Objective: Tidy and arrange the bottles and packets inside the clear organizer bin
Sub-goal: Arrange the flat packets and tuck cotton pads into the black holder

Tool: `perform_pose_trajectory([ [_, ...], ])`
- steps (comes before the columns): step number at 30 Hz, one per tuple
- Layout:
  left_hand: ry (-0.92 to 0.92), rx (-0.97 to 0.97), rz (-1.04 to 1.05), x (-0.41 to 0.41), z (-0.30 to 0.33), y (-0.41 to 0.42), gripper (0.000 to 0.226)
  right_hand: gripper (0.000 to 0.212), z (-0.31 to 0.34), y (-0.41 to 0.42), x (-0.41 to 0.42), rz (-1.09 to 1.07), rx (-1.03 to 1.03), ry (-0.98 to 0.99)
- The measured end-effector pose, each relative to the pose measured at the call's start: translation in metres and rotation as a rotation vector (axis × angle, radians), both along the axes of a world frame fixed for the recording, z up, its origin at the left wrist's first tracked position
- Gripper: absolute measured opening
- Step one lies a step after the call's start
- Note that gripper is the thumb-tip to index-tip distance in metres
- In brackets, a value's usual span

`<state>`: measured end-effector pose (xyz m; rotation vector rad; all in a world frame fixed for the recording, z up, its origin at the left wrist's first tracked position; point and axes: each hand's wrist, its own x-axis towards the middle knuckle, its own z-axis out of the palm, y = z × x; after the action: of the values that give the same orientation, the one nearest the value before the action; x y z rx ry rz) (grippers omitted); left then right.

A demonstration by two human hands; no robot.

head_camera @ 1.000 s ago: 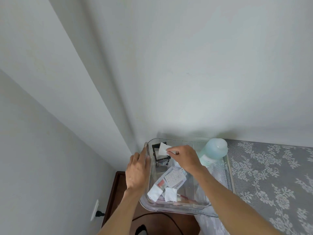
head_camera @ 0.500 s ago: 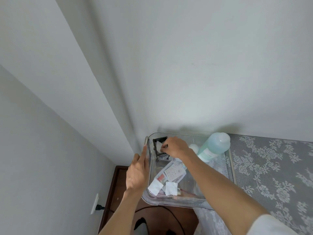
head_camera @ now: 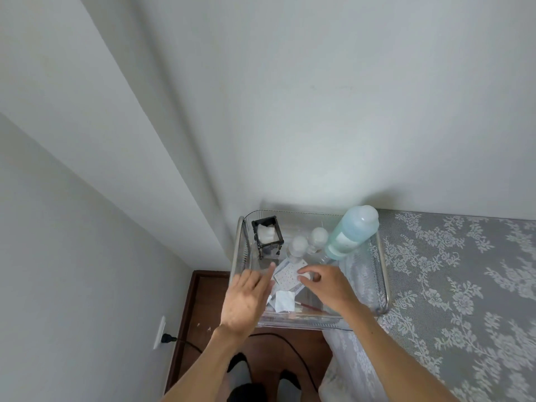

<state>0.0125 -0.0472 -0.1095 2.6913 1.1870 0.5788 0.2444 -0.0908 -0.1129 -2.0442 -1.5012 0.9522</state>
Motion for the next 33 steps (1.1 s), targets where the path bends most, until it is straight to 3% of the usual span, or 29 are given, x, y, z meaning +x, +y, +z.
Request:
perform_pose_trajectory([
  [2,-0.009,-0.12,-0.081,0.003,-0.007,-0.014,0.034,0.011,-0.014,-0.017,0.0,0.002,-0.073,0.024],
  [6,-0.083,-0.564,0.198,0.013,-0.015,-0.017,0.024,0.008,-0.039,-0.036,-0.002,-0.007,-0.179,0.062],
  [12,0.237,-0.866,0.415,0.028,-0.039,0.006,0.03,0.019,-0.061,-0.02,-0.01,0.05,-0.237,0.049],
  [22,0.579,-0.778,0.415,0.032,-0.076,0.013,0.03,0.034,-0.087,-0.019,-0.02,0.115,-0.253,-0.085],
  [27,0.479,-0.791,0.441,0.032,-0.086,0.022,0.025,0.033,-0.095,-0.018,-0.026,0.09,-0.241,-0.143],
  [33,0.33,-0.783,0.385,0.042,-0.098,0.034,0.019,0.036,-0.101,-0.016,-0.024,-0.097,-0.184,-0.328],
])
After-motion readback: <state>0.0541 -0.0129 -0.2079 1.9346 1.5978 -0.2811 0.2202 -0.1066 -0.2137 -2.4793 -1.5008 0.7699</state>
